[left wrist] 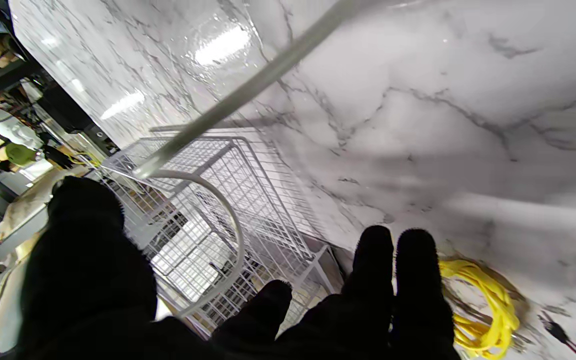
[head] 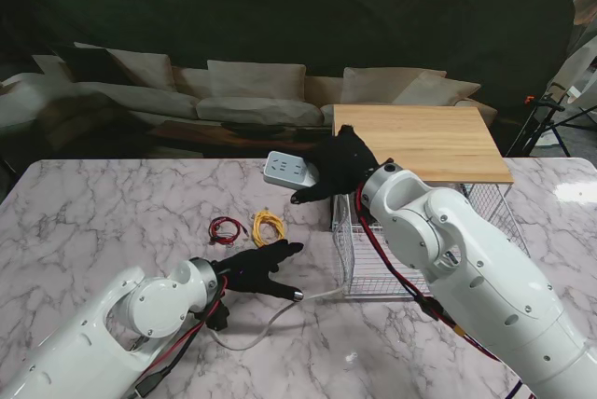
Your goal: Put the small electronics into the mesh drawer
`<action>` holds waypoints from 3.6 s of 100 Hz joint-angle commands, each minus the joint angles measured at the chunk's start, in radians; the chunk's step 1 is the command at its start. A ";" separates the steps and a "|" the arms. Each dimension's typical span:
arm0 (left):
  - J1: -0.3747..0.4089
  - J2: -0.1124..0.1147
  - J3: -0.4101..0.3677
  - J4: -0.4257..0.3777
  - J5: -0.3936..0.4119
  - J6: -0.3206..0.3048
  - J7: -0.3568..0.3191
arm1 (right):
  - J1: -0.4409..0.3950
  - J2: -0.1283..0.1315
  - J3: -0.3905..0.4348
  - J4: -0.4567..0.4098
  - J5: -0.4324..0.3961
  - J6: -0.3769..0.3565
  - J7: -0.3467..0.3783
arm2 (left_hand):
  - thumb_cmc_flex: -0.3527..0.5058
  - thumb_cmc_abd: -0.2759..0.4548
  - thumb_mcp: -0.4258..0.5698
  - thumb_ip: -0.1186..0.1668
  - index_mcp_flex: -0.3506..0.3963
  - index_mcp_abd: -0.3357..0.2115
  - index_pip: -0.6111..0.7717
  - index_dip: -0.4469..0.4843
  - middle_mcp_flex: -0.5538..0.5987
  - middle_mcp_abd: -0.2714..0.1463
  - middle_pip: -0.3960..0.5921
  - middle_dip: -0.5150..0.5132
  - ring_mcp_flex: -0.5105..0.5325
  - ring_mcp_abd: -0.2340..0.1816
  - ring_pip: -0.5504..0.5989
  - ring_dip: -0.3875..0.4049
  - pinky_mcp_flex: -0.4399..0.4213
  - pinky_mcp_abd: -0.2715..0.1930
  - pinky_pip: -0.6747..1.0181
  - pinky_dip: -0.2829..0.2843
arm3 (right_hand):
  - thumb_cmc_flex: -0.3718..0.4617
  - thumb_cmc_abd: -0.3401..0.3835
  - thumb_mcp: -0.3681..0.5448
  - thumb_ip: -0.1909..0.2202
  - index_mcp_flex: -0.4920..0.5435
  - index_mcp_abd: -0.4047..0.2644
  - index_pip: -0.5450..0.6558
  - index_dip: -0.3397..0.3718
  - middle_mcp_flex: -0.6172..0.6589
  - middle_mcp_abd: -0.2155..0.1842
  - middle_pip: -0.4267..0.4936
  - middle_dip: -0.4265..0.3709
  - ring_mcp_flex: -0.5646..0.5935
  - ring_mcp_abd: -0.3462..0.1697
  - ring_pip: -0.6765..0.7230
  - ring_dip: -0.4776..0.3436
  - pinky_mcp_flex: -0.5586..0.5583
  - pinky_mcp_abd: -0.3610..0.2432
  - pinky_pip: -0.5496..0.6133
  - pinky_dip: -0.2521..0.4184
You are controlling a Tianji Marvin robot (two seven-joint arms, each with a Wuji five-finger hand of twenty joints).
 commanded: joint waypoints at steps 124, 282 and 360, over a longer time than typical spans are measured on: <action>0.236 0.005 -0.243 -0.153 0.238 -0.203 0.054 | 0.023 -0.005 -0.003 0.041 -0.014 0.013 -0.020 | 0.621 0.094 0.358 -0.040 0.495 -0.250 0.641 0.481 0.840 -0.246 0.436 0.363 0.649 -0.192 0.335 0.116 0.442 -0.124 0.519 0.016 | 0.138 0.122 0.515 0.096 0.152 -0.154 0.147 0.022 0.040 -0.101 0.028 0.022 0.049 -0.027 0.030 0.014 0.058 -0.007 0.048 0.028; -0.107 0.015 -0.298 -0.256 0.153 0.002 -0.140 | -0.008 0.016 -0.122 0.005 0.143 -0.269 0.060 | 0.621 0.089 0.336 -0.036 0.536 -0.232 0.559 0.412 0.855 -0.221 0.350 0.368 0.681 -0.204 0.341 0.133 0.471 -0.148 0.523 0.055 | 0.073 -0.001 0.669 0.166 0.276 -0.130 0.188 0.005 0.170 -0.118 0.097 0.046 0.178 -0.005 0.166 0.058 0.267 -0.078 0.294 0.155; -0.295 0.010 -0.054 -0.037 0.028 0.042 -0.168 | -0.116 -0.010 -0.022 -0.104 0.399 -0.227 0.017 | 0.621 0.130 0.289 -0.032 0.514 -0.292 0.609 0.432 0.845 -0.264 0.389 0.416 0.677 -0.233 0.436 0.215 0.460 -0.172 0.552 0.099 | 0.112 0.015 0.644 0.130 0.262 -0.095 0.182 0.019 0.166 -0.093 0.108 0.051 0.191 0.021 0.192 0.067 0.294 -0.057 0.327 0.174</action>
